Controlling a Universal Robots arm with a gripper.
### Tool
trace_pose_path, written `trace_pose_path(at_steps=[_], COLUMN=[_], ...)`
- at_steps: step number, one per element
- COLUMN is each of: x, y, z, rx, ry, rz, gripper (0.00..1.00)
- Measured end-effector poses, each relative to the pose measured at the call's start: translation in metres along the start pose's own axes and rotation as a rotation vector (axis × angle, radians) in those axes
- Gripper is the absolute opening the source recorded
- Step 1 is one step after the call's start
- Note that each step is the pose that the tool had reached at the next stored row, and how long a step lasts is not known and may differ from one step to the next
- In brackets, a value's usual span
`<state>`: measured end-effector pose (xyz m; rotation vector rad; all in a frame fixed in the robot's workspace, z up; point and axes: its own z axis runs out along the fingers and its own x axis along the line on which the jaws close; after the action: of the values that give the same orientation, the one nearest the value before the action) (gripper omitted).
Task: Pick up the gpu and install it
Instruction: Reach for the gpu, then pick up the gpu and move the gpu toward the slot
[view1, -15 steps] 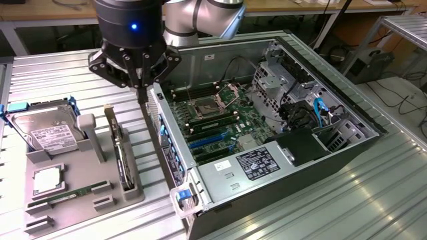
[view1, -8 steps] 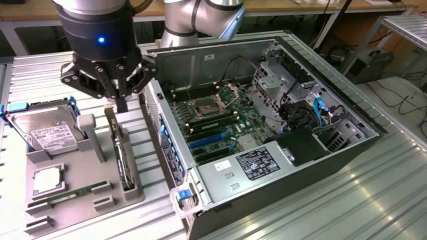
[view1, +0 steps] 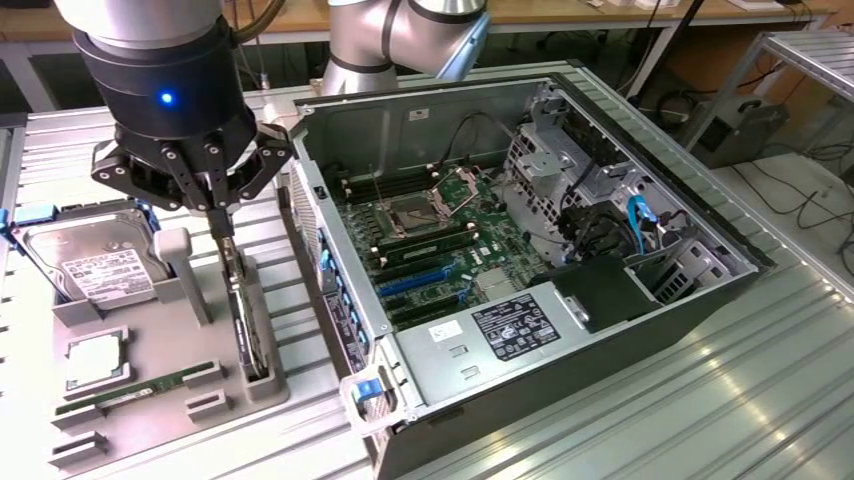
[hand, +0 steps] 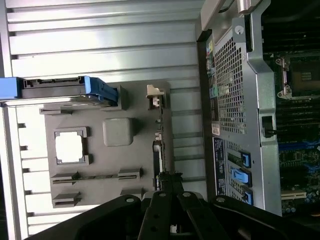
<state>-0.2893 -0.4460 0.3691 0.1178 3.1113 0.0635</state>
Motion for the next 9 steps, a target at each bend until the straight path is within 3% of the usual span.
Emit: trace_pose_path(at_steps=[9], x=[0.0], y=[0.0], z=[0.0], rx=[0.0], ry=[0.0], rz=[0.0], gripper=[0.11])
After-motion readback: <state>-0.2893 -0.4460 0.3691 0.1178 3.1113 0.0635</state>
